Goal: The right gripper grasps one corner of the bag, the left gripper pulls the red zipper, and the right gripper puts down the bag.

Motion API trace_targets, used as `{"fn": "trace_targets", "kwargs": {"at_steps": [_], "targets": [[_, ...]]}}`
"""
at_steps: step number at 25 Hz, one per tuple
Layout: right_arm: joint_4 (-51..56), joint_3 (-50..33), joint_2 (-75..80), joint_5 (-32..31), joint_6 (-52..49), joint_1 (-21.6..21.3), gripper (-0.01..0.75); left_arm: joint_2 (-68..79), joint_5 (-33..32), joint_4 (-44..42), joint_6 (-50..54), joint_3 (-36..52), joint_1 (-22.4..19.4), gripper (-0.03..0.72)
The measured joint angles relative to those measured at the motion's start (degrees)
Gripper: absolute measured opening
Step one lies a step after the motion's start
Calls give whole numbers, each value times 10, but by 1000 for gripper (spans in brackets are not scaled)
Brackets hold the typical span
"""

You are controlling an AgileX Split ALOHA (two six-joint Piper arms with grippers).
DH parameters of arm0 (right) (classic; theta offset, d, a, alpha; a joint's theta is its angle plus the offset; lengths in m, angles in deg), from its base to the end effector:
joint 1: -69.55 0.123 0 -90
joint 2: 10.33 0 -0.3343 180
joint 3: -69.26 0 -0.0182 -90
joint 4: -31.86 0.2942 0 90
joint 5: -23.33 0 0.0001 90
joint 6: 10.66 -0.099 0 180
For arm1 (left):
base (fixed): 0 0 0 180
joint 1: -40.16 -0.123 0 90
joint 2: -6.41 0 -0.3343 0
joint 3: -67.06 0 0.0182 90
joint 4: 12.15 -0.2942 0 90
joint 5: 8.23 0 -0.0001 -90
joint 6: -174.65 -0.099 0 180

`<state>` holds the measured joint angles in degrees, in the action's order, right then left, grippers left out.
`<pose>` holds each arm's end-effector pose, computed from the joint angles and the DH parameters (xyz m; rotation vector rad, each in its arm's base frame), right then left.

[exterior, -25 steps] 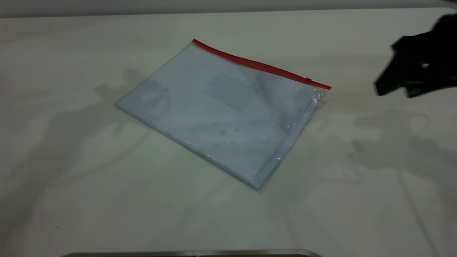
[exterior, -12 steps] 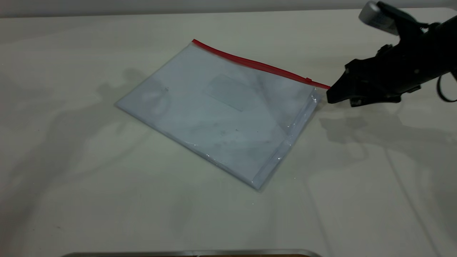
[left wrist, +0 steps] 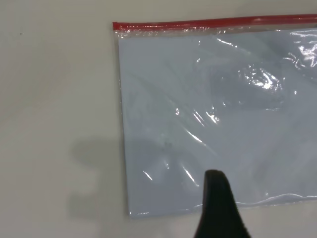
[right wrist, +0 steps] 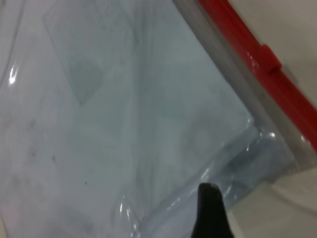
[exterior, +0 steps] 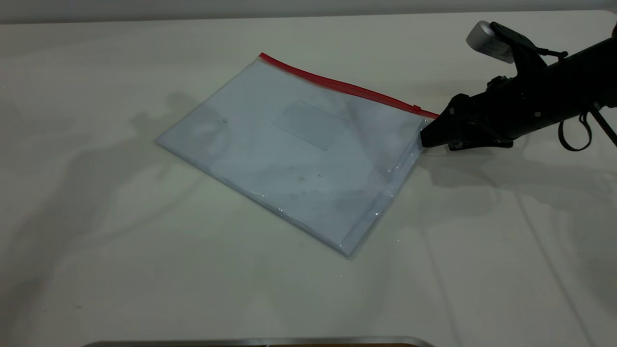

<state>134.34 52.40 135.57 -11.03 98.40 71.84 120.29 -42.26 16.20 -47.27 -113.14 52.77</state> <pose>0.4146 0.0713 -0.0396 -0.3197 2.5733 0.7680 0.4505 -0.1278 0.2495 0.7593 2.3782 -0.3007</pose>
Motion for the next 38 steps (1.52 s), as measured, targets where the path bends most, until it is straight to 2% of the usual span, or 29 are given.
{"fn": "trace_targets", "kwargs": {"at_steps": [11,16,19,23,25,27,30,33,38], "targets": [[0,44,51,-95,26,0,575,0,2,9,0,0,0,542],[0,56,68,-160,32,0,569,0,2,9,0,0,0,542],[0,60,68,-171,32,0,495,0,3,9,0,0,0,542],[-1,71,72,-167,32,0,262,2,3,9,0,0,0,538],[0,76,75,-167,32,0,119,5,3,10,0,0,0,534],[-7,81,78,-167,32,0,38,10,3,11,0,0,0,527],[-73,108,77,-167,23,-1,33,16,4,12,-10,0,0,518],[-185,153,67,-167,-27,-1,33,29,8,26,-42,0,1,517],[-378,255,43,-190,-132,5,33,76,16,86,-164,-5,16,517]]}}
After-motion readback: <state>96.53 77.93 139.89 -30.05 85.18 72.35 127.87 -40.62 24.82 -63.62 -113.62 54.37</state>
